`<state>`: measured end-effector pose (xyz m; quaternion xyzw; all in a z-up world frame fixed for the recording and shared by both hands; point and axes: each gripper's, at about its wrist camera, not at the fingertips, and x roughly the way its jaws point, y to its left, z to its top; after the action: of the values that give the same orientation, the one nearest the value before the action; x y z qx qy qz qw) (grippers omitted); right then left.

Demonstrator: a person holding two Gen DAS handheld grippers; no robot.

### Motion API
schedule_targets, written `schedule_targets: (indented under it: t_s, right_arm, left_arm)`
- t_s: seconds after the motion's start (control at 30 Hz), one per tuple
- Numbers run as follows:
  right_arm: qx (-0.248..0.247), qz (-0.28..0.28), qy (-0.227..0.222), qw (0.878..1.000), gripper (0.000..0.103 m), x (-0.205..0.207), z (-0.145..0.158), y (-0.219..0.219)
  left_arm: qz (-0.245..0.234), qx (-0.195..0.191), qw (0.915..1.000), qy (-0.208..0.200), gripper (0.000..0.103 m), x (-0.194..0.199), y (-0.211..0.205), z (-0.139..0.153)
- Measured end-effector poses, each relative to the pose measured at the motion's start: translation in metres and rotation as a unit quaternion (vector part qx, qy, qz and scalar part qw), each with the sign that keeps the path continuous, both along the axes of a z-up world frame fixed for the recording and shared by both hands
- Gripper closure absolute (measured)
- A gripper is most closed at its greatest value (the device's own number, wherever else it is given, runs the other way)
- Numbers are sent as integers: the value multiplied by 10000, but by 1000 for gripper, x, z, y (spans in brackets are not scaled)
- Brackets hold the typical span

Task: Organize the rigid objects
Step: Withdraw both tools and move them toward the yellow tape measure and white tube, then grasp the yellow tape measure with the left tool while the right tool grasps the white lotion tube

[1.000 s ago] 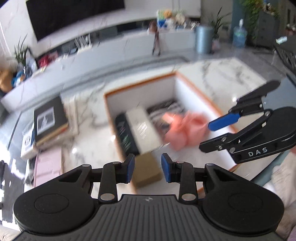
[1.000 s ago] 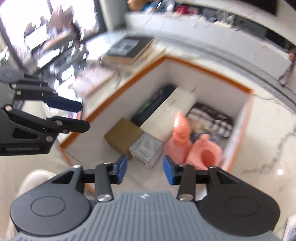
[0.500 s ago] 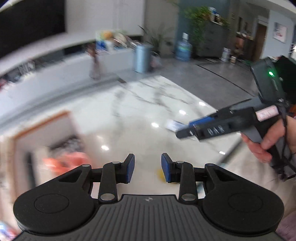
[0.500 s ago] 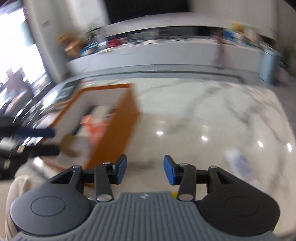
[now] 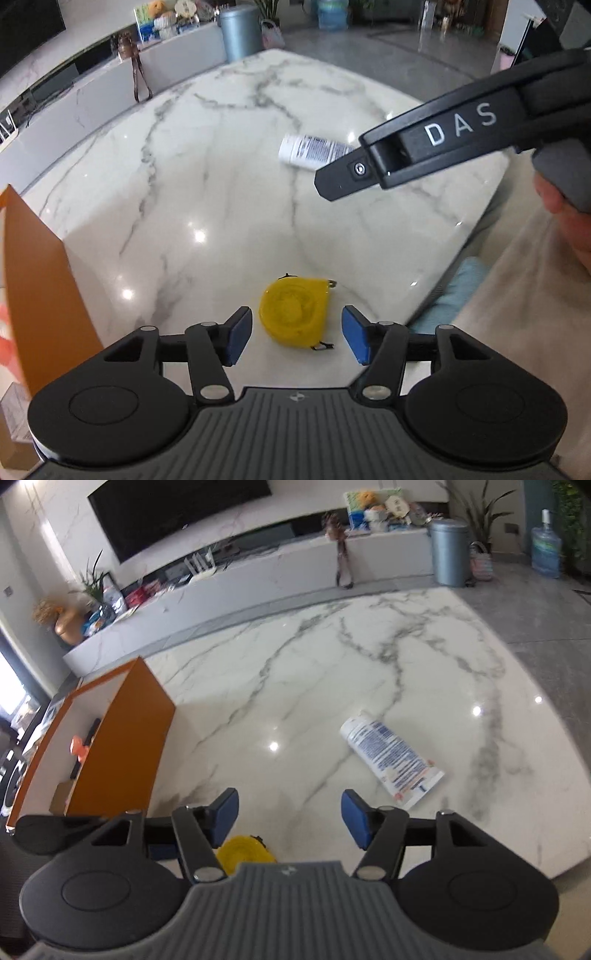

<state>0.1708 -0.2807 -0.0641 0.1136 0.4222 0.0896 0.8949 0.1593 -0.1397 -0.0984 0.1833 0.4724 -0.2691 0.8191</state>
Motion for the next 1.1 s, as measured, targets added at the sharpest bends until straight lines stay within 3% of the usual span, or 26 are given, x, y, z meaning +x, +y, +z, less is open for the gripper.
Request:
schedule_targets:
  t_s: [0.4,0.63,0.87,1.1]
  right_arm:
    - [700,-138,488,9963,40,21,-29,-20]
    - [810,-180,570,9949,40,25,-32,-23]
    - [492,-372,574,9964,40,33,-30,-26]
    - [-686,-277,380,9965,40,71,-31,-22]
  left_arm:
    - [-186,316,9990,270,34,21,-14,-29]
    - [-139,198,9990,372,45,26,-12,-34]
    - [441,126,9984,327,46,42,-12,-34]
    - [1119,-82,9928,423,46,65,-12,-34]
